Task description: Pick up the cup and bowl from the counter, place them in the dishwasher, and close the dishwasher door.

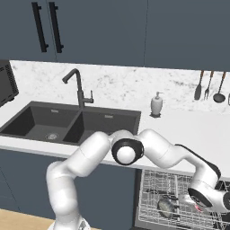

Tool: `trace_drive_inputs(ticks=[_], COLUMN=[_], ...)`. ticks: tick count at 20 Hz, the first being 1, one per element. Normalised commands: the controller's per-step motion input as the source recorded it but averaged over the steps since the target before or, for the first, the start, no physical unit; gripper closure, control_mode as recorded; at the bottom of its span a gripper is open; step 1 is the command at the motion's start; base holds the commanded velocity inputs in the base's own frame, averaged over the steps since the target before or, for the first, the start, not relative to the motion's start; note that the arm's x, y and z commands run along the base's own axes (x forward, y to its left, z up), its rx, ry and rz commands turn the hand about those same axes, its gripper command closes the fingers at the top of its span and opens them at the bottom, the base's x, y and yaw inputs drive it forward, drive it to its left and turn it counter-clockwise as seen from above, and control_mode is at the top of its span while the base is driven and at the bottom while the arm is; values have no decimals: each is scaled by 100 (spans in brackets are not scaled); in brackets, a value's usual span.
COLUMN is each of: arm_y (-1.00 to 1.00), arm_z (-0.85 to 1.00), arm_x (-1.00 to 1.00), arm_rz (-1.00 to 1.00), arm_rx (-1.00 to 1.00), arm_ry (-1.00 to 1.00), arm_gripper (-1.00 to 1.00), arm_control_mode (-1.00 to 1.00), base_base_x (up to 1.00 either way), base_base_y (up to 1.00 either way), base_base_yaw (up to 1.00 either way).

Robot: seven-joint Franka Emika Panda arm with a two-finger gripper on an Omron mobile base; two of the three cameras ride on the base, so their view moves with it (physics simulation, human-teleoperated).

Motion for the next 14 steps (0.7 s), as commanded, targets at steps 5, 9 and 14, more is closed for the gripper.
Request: trace_drive_inputs(ticks=[5,9,14], arm_y=[0,0,-3], arm_z=[-59,-59,-52], arm_x=[30,9,0], arm_rz=[0,0,0], arm_rx=[0,0,0], arm_ry=[0,0,0], arm_gripper=[100,100,100], arm_control_mode=[-100,-100,-100], base_base_x=[0,0,0], base_base_y=[0,0,0], base_base_yaw=[0,0,0])
